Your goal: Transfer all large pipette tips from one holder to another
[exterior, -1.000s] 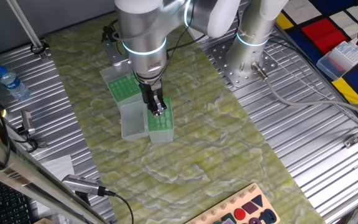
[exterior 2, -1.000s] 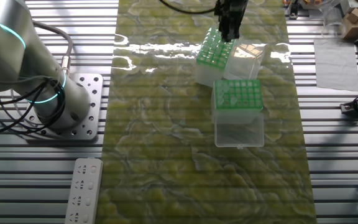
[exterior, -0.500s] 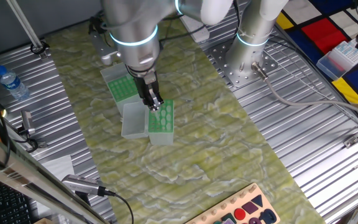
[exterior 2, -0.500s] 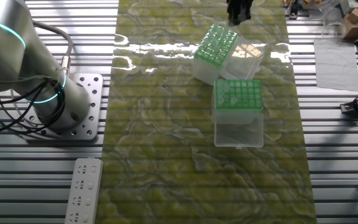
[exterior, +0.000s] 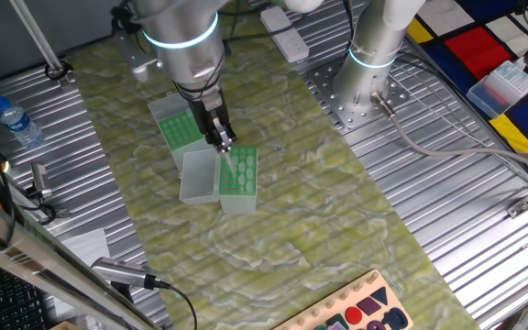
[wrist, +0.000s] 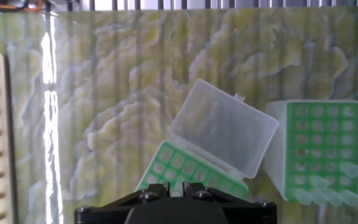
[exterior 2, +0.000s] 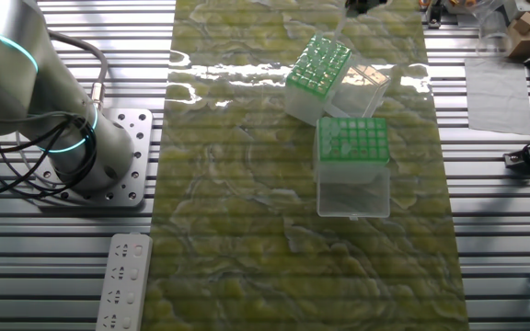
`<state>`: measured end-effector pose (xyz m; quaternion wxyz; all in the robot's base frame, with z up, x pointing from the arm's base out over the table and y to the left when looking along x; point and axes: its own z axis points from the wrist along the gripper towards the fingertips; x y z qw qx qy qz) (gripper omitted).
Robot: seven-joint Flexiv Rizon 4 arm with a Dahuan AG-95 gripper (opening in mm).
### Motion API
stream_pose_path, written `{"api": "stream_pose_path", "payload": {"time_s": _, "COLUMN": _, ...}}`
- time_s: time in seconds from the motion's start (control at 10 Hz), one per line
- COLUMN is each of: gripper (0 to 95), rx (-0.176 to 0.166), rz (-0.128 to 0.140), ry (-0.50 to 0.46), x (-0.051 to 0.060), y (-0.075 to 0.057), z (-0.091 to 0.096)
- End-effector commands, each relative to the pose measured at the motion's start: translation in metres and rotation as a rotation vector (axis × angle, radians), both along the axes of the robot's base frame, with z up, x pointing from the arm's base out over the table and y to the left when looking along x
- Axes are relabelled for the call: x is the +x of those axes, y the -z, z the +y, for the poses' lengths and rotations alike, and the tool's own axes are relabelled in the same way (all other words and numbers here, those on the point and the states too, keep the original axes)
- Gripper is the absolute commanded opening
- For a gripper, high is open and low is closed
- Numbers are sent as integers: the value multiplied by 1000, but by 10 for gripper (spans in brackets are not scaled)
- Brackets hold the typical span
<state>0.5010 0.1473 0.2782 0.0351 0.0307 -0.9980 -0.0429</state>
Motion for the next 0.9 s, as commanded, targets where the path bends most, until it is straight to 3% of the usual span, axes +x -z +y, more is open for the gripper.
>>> {"api": "stream_pose_path", "payload": {"time_s": 0.1, "gripper": 0, "rx": -49, "rz": 4, "ry": -62, "x": 2, "y": -12, "z": -1}}
{"api": "stream_pose_path", "payload": {"time_s": 0.5, "gripper": 0, "rx": -76, "rz": -4, "ry": -118, "x": 0, "y": -28, "z": -7}}
{"api": "stream_pose_path", "payload": {"time_s": 0.7, "gripper": 0, "rx": -134, "rz": -6, "ry": -244, "x": -4, "y": -35, "z": -16}}
{"api": "stream_pose_path", "payload": {"time_s": 0.9, "gripper": 0, "rx": -163, "rz": -4, "ry": -357, "x": -8, "y": -39, "z": -27}}
